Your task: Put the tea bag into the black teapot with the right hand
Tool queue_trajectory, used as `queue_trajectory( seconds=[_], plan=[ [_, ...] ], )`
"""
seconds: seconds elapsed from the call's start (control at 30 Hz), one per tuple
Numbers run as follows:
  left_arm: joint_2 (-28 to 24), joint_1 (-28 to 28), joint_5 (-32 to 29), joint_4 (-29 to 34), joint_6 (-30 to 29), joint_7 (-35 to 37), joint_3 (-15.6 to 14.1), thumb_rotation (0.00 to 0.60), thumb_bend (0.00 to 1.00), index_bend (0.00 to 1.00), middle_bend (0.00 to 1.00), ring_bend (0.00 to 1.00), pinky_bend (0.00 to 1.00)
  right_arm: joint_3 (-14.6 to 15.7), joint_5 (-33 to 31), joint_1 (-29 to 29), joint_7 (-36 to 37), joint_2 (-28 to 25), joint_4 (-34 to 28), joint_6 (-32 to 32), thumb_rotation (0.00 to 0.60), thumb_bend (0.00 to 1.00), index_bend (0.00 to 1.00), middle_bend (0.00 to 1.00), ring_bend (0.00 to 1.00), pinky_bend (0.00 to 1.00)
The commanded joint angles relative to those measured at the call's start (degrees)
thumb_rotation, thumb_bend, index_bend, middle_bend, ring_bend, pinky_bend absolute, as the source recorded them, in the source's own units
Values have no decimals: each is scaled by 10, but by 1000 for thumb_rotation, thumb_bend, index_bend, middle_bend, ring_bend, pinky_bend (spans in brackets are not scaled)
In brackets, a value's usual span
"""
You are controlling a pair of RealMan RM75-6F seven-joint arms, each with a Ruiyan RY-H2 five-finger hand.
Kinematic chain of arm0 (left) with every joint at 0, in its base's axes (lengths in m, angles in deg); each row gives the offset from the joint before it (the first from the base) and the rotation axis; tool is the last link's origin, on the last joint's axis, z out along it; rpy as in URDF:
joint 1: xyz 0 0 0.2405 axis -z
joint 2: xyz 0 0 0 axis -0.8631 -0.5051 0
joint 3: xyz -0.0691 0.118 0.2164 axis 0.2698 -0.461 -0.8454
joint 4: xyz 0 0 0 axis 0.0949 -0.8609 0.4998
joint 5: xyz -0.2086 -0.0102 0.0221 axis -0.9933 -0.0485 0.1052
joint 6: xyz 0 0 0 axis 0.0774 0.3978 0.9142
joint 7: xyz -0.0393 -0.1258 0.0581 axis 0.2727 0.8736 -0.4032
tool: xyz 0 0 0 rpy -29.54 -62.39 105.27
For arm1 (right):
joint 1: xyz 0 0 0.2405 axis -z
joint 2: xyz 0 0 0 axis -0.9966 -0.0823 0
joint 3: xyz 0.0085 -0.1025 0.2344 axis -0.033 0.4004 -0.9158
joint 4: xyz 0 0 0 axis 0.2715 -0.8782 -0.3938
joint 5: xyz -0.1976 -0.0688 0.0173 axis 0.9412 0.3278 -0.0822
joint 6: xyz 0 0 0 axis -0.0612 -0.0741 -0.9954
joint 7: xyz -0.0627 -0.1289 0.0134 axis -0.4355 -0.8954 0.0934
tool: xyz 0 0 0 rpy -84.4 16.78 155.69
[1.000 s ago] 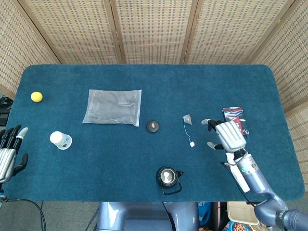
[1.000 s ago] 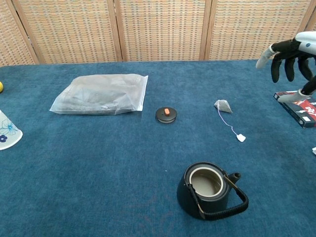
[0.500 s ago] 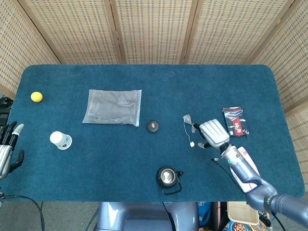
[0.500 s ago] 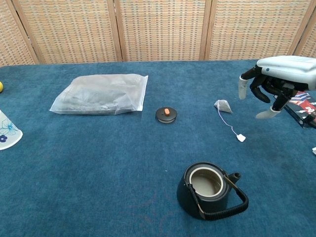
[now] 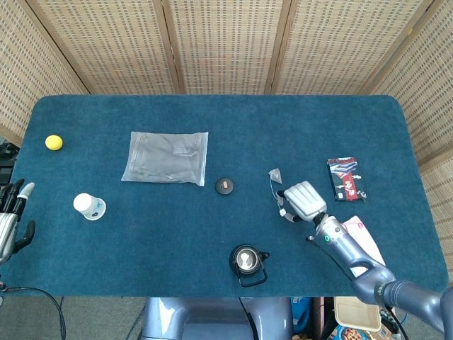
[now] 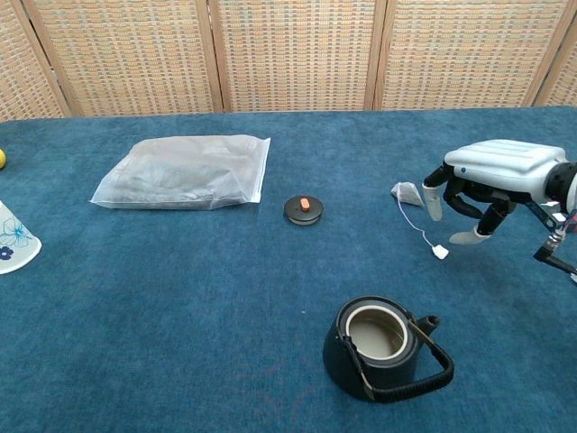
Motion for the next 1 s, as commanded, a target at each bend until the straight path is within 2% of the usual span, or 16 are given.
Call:
queue_trajectory(
  seconds=[0.03,0.33,1.0],
  plan=[
    [1,-1,-2,-3,2,2,-1,600,538,30,0,0,0,10,4,-4,5,15,19,-4,600,415,559,864,893,921],
    [4,-3,-6,-9,2,8,-3,600,538,30,0,0,0,26,11,-9,12,34,57,-2,600,430,566,864,894,922],
    [5,-4,-10,-12,3,9,-4,600,538,30,0,0,0,38,4,-11,27,47,95,-7,600,438,571,864,896,922]
  ],
)
